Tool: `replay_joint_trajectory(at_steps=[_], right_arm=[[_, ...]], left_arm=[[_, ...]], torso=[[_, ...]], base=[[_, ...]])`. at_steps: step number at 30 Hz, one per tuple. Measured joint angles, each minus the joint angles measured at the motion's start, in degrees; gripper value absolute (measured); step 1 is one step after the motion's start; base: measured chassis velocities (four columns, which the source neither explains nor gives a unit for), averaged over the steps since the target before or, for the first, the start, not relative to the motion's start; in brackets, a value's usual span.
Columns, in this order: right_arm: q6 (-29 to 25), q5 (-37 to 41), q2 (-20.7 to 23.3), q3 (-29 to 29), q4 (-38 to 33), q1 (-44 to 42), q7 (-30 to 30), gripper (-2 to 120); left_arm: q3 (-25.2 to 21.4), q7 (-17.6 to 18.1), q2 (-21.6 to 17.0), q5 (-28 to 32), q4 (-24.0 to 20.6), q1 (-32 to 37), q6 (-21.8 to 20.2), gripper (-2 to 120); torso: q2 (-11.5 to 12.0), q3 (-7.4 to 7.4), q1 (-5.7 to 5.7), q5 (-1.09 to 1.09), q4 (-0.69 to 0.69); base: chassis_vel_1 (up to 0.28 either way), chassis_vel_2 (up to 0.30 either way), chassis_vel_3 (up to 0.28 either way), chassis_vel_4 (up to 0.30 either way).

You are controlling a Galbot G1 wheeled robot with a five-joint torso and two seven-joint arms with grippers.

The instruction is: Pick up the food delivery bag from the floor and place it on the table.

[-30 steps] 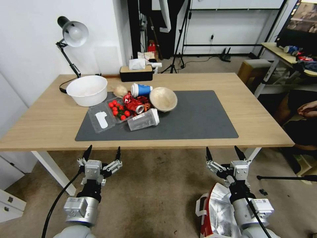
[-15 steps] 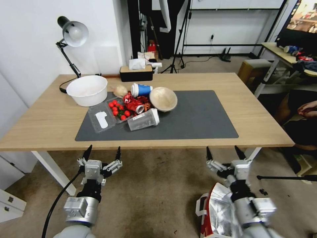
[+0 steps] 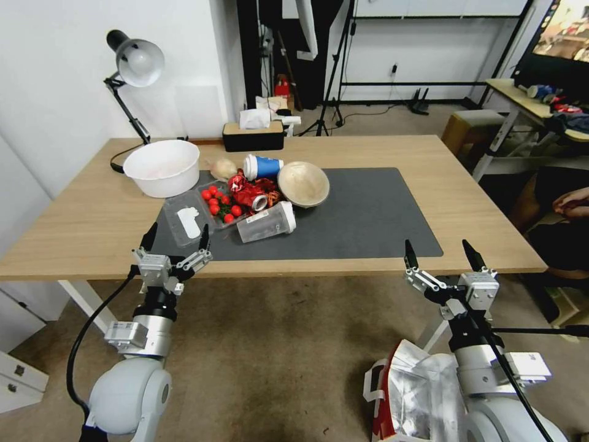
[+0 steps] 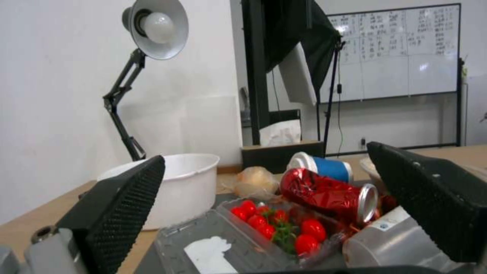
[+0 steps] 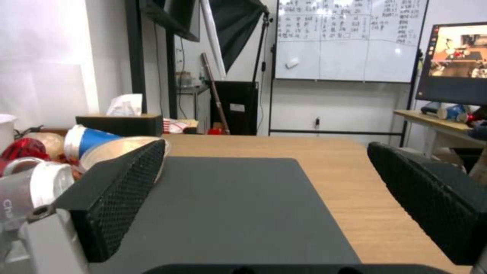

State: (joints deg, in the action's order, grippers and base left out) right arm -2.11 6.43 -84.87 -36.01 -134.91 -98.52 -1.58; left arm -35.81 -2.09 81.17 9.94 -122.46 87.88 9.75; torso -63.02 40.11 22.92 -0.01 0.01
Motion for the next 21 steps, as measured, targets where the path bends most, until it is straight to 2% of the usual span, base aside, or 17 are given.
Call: replay_joint_trajectory(at_steps=[11,21], right_arm=[[0.18,-0.18,-0.32,0.34,-0.94,-0.30,0.14,100],[-0.18,-0.33,-0.66,0.26,-1.24,-0.83,0.07,100]], left_arm=[[0.22,0.25,0.35,-0.19,-0.52,1.11,1.10,99],[0.28,0.28,-0.16,-0.32,-1.13,1.44,1.10,99]], torso=[[0.32,-0.18,-0.14,0.01,0.00],[3.28,-1.82,-1.45,0.01,0.00]], base=[[0.000,0.000,0.000,0.000],[0.000,0.000,0.000,0.000]])
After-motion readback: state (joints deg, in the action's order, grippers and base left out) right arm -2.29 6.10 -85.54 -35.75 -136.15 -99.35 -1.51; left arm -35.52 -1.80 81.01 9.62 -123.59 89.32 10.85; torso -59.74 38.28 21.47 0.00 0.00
